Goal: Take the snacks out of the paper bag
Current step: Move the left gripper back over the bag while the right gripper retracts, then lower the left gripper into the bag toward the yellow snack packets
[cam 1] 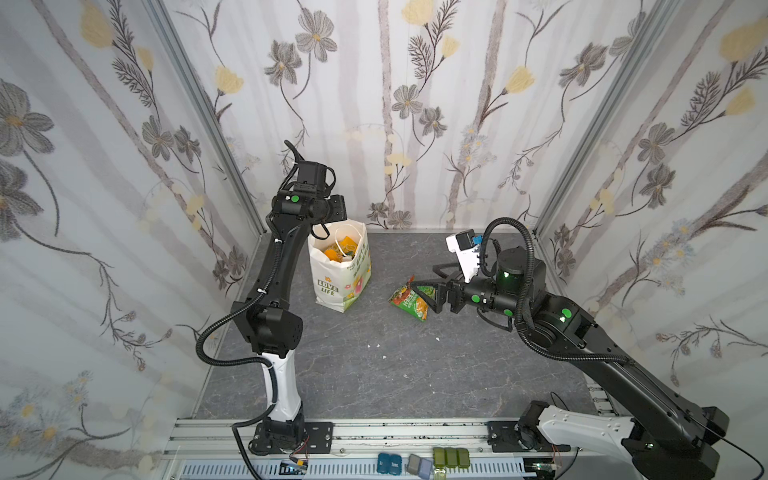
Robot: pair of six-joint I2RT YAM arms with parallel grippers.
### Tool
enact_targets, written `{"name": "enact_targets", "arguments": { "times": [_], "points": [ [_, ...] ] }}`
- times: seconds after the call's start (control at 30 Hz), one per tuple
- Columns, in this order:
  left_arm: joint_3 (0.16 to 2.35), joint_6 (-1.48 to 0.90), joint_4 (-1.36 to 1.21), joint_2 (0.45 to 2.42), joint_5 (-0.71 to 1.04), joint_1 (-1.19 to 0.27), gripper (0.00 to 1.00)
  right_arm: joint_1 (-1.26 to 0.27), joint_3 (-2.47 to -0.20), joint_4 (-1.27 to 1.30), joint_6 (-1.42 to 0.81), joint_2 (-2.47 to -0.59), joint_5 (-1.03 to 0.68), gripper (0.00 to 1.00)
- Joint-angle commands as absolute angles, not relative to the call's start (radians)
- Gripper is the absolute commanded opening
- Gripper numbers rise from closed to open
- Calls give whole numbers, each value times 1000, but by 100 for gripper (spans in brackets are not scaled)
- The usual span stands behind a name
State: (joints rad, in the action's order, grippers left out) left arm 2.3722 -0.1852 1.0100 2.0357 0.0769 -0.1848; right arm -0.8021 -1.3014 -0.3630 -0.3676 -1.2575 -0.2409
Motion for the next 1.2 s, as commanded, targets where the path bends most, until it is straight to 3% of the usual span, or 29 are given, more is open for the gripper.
{"name": "enact_targets", "arguments": {
  "times": [0.0, 0.17, 0.53, 0.93, 1.17],
  "points": [
    [2398, -150, 1086, 2069, 104, -176, 52, -811, -1308, -369, -385, -1247, -212, 99],
    [2396, -126, 1099, 2108, 140, -165, 37, -822, -1310, -377, -393, -1238, -202, 99],
    [2303, -38, 1142, 2117, 211, -171, 34, -903, -1365, -416, -388, -1252, -151, 99],
    [2204, 67, 1055, 2133, 85, -200, 48, -944, -1410, -453, -376, -1282, -111, 99],
    [2142, 71, 1031, 2146, 92, -207, 71, -950, -1413, -459, -373, -1285, -106, 99]
  ]
}}
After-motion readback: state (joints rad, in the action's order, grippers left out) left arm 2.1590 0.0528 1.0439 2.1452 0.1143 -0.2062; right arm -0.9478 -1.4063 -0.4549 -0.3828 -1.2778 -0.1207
